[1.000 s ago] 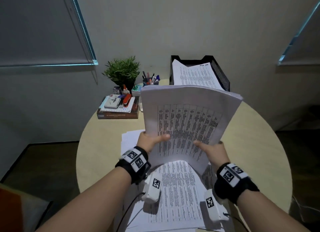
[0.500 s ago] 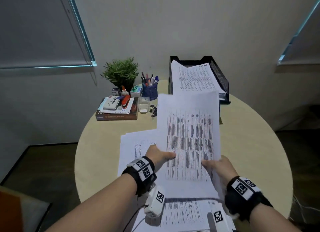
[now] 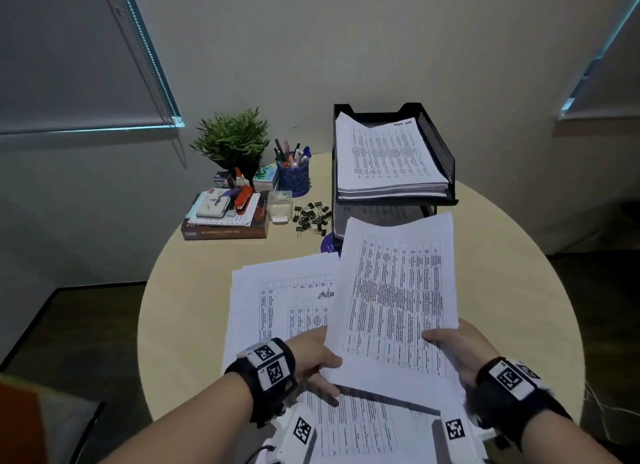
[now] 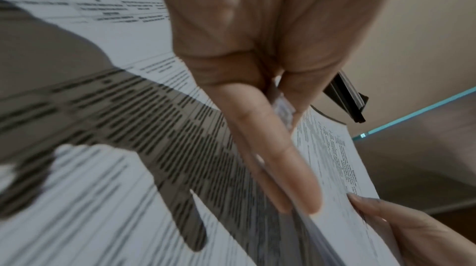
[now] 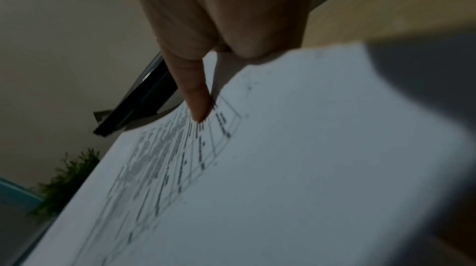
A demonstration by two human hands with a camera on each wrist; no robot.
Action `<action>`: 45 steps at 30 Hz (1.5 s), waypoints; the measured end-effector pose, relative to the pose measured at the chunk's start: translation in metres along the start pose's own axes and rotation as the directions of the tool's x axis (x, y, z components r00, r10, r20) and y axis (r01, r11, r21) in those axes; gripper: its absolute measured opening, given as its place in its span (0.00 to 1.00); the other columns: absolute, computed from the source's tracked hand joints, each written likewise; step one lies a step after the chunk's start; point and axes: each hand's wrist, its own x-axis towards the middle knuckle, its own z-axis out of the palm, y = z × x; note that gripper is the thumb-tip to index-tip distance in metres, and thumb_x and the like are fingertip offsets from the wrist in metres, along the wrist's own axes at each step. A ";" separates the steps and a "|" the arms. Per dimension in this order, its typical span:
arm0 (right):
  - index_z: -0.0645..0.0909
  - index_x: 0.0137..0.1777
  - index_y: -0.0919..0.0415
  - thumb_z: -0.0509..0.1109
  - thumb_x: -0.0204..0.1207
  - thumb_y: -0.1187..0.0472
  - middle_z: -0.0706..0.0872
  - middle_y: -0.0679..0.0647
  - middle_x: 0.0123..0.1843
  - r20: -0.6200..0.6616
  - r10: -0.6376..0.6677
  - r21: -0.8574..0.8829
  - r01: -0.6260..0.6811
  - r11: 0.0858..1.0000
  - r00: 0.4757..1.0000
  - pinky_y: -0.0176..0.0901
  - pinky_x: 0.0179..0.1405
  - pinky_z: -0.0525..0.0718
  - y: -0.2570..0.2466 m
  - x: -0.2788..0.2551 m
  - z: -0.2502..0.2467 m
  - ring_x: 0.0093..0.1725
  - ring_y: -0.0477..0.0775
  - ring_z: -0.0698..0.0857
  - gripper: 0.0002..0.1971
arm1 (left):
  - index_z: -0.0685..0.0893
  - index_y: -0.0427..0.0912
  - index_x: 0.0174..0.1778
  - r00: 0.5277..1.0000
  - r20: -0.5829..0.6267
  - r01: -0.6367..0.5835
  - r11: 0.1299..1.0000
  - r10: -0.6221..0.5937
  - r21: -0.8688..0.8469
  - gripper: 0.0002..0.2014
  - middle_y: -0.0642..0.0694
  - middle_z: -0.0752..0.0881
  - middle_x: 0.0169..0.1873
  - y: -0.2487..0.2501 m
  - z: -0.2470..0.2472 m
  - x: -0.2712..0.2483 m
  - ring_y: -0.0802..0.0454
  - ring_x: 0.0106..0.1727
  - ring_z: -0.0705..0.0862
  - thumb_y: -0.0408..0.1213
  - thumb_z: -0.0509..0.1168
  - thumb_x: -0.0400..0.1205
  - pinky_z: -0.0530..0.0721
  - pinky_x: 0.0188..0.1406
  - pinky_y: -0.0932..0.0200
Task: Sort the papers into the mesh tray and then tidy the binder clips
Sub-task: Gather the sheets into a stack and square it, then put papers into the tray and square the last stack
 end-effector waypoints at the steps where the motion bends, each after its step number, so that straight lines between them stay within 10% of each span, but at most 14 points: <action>1: 0.77 0.63 0.74 0.65 0.73 0.82 0.87 0.65 0.56 0.014 -0.021 0.025 0.020 0.999 1.000 0.48 0.58 0.80 -0.007 0.006 -0.002 0.51 0.60 0.86 0.18 | 0.72 0.48 0.65 0.999 -0.030 -0.011 1.000 0.010 -0.022 0.22 0.45 0.78 0.64 0.005 -0.002 0.003 0.37 0.63 0.79 0.19 0.56 0.82 0.91 0.35 0.53; 11: 0.73 0.69 0.61 0.56 0.76 0.82 0.85 0.61 0.63 0.288 -0.029 0.017 0.025 1.000 0.957 0.47 0.41 0.90 -0.077 0.041 -0.013 0.54 0.60 0.88 0.25 | 0.67 0.45 0.75 0.979 -0.200 -0.076 0.986 0.045 -0.150 0.26 0.42 0.73 0.73 0.075 -0.028 0.054 0.37 0.67 0.78 0.19 0.55 0.83 0.88 0.44 0.48; 15: 0.74 0.67 0.60 0.58 0.79 0.80 0.84 0.64 0.60 0.254 0.030 -0.008 -0.029 1.000 0.967 0.44 0.25 0.89 -0.094 0.063 -0.014 0.34 0.62 0.90 0.21 | 0.71 0.39 0.73 0.946 -0.322 -0.117 0.966 0.038 -0.230 0.23 0.41 0.75 0.71 0.108 -0.034 0.083 0.38 0.66 0.78 0.17 0.54 0.83 0.87 0.55 0.47; 19: 0.76 0.66 0.65 0.60 0.79 0.79 0.83 0.63 0.63 0.140 -0.036 0.110 0.020 0.994 0.989 0.42 0.33 0.91 -0.110 0.102 -0.009 0.50 0.61 0.87 0.18 | 0.69 0.30 0.73 0.875 -0.481 -0.176 0.961 0.055 -0.212 0.22 0.29 0.76 0.69 0.133 -0.046 0.120 0.33 0.67 0.79 0.17 0.56 0.81 0.88 0.50 0.51; 25: 0.75 0.59 0.72 0.58 0.78 0.82 0.81 0.64 0.55 0.037 -0.100 0.265 0.087 0.960 0.994 0.36 0.27 0.88 -0.133 0.149 0.001 0.44 0.61 0.85 0.13 | 0.78 0.29 0.60 0.795 -0.590 -0.323 0.922 0.142 -0.214 0.16 0.31 0.82 0.59 0.167 -0.066 0.154 0.39 0.56 0.84 0.14 0.57 0.79 0.87 0.48 0.59; 29: 0.77 0.50 0.71 0.61 0.75 0.83 0.82 0.61 0.42 -0.052 -0.088 0.188 0.096 0.978 0.995 0.35 0.25 0.88 -0.129 0.167 0.004 0.37 0.57 0.84 0.10 | 0.75 0.43 0.27 0.668 -0.720 -0.116 0.982 0.186 0.146 0.15 0.38 0.84 0.35 0.166 -0.080 0.169 0.45 0.33 0.85 0.20 0.69 0.71 0.90 0.36 0.54; 34: 0.78 0.46 0.69 0.73 0.72 0.68 0.87 0.65 0.34 -0.241 -0.146 -0.121 0.119 0.985 0.960 0.59 0.42 0.90 -0.112 0.177 -0.002 0.32 0.64 0.87 0.07 | 0.70 0.46 0.27 0.596 -0.738 0.129 0.869 0.317 0.477 0.17 0.44 0.82 0.30 0.162 -0.081 0.161 0.45 0.34 0.83 0.40 0.74 0.70 0.85 0.39 0.53; 39: 0.71 0.48 0.62 0.73 0.74 0.63 0.82 0.61 0.33 -0.205 -0.251 -0.336 0.173 0.926 0.946 0.39 0.22 0.79 -0.105 0.146 -0.007 0.24 0.57 0.79 0.11 | 0.69 0.44 0.40 0.620 -0.722 0.082 0.891 0.306 0.447 0.16 0.49 0.79 0.29 0.145 -0.077 0.134 0.47 0.32 0.78 0.48 0.70 0.75 0.74 0.34 0.56; 45: 0.79 0.47 0.64 0.72 0.73 0.65 0.81 0.52 0.38 0.081 -0.234 -0.611 0.234 0.756 0.969 0.36 0.36 0.73 -0.053 0.098 -0.009 0.41 0.54 0.80 0.06 | 0.74 0.43 0.46 0.738 -0.601 0.120 0.817 0.307 0.565 0.10 0.45 0.82 0.45 0.085 -0.068 0.088 0.48 0.44 0.79 0.42 0.68 0.77 0.78 0.45 0.58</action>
